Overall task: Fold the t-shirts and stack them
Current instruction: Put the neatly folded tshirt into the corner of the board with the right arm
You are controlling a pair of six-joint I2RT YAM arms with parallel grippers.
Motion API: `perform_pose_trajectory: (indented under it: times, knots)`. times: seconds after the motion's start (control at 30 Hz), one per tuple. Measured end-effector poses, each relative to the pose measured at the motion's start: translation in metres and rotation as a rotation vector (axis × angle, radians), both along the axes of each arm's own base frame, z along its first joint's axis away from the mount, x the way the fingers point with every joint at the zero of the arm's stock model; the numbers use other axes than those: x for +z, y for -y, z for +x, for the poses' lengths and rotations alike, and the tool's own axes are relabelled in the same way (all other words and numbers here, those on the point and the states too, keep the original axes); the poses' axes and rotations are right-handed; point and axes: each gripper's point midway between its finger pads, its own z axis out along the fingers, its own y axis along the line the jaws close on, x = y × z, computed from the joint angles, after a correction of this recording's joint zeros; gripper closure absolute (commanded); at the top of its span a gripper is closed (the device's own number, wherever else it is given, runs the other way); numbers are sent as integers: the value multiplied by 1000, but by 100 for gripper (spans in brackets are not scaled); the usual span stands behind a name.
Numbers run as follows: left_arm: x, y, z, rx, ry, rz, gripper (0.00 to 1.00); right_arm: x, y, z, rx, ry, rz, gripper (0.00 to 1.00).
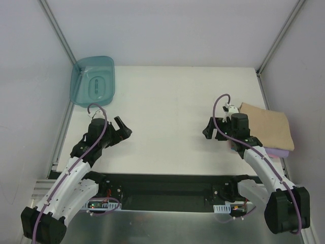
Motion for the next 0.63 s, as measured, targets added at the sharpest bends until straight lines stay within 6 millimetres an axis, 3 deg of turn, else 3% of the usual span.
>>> perform_pose_trajectory:
  times: [0.23,0.63]
  knots:
    - [-8,-13,-2,52,-11,47,1,-1,0,10,-12,27,-4,3]
    - [-17,-17,-2,64,-43,77,1,-9,-7,12,11,9,-9,3]
